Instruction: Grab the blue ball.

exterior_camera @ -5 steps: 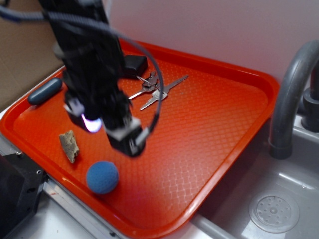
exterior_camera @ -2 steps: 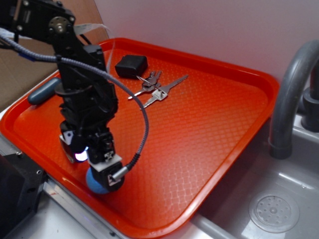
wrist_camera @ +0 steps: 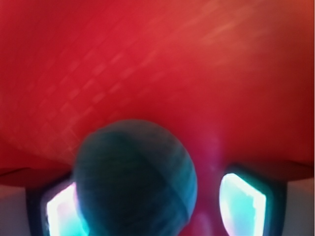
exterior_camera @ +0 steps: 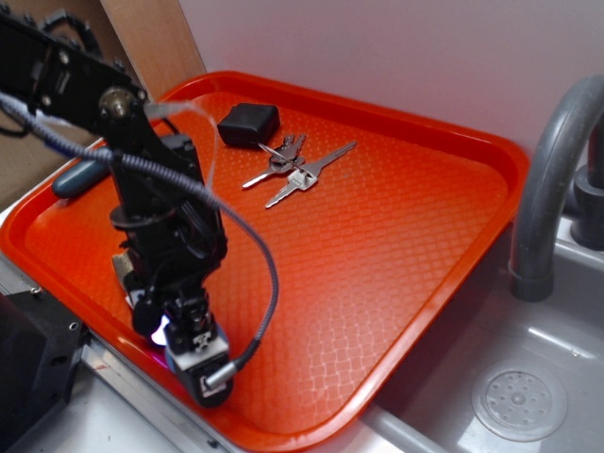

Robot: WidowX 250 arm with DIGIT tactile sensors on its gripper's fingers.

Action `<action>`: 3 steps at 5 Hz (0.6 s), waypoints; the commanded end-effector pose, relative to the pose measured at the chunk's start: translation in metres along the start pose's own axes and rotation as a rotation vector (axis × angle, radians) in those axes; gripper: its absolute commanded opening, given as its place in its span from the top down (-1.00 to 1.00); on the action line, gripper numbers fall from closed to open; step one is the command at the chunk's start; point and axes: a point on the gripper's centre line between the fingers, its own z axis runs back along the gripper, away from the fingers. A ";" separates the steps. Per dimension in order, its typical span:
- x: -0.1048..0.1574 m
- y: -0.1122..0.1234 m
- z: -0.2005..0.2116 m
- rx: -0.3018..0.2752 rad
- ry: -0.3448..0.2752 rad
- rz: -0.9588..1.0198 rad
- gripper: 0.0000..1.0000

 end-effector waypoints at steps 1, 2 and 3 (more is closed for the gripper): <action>-0.006 -0.007 0.004 -0.007 -0.012 -0.053 1.00; 0.000 -0.010 0.025 0.036 -0.055 -0.003 1.00; 0.009 -0.019 0.069 0.159 -0.201 0.179 1.00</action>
